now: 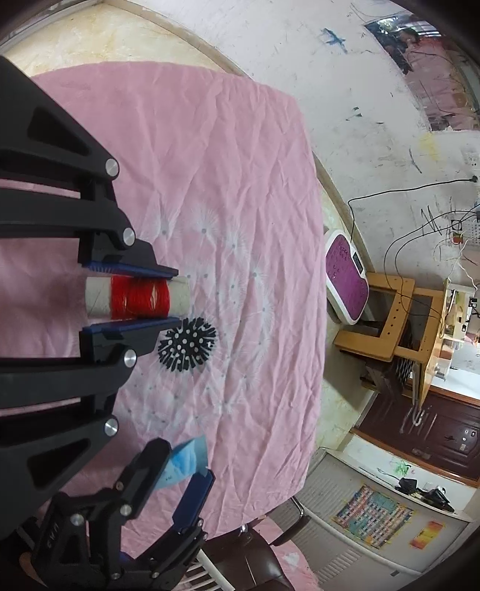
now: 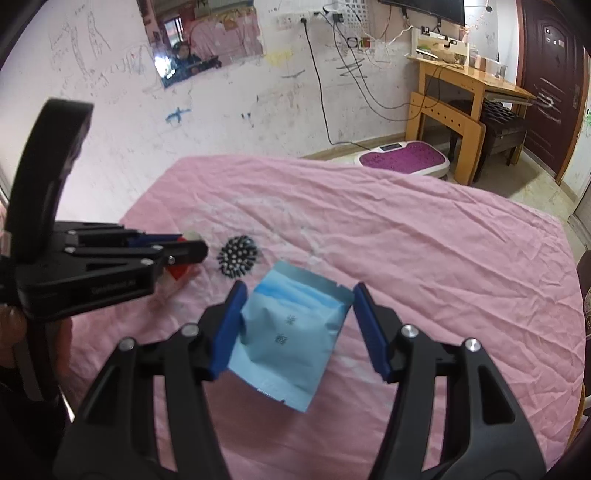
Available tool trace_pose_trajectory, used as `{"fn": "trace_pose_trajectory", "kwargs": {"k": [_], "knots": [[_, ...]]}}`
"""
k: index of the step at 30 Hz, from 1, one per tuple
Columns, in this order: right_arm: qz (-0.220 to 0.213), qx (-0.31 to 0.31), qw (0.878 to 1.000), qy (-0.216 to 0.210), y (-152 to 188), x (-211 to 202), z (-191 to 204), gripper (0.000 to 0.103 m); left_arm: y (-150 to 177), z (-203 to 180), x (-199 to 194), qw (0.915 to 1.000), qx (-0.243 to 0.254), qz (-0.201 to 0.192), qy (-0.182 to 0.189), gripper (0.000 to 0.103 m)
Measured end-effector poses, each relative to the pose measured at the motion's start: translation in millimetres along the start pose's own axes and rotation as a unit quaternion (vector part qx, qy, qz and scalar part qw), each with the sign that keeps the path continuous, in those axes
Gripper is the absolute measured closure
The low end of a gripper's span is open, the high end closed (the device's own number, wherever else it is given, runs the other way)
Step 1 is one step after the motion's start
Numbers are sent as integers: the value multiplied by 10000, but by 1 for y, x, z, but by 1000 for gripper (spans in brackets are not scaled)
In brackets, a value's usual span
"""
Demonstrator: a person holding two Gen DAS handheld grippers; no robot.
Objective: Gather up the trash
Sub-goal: 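Carry tube and blue packet over the yellow bin and open both tools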
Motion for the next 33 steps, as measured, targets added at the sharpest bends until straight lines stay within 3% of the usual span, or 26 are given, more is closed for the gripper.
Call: {"fn": "trace_pose_trajectory", "kwargs": {"k": [10,16,24,33], "knots": [[-527,179,9984,-18,-7,-49,-22,47,-16,-36,-28,9983,389,-353,-242,86],[-969,519,9938,163,1,-103,-71,47,-30,-94,-41,9946,836,-544,-270,86],[-1430,1247,9786,794,48,-187,-175,46,-38,-227,-53,9817,1781,-669,31,86],[-1500,2300,9507,1443,139,-247,-289,46,-7,-396,-61,9578,2656,-446,1001,86]]}}
Point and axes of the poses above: each gripper's, at about its wrist camera, not at the fingertips, and x roughly the way its jaws point, z to its left, y to its underside, the point moved 10 cm from there along x, roughly the way its jaws point, and after that the axes turned 11 degrees about -y, right-handed, at the moved point
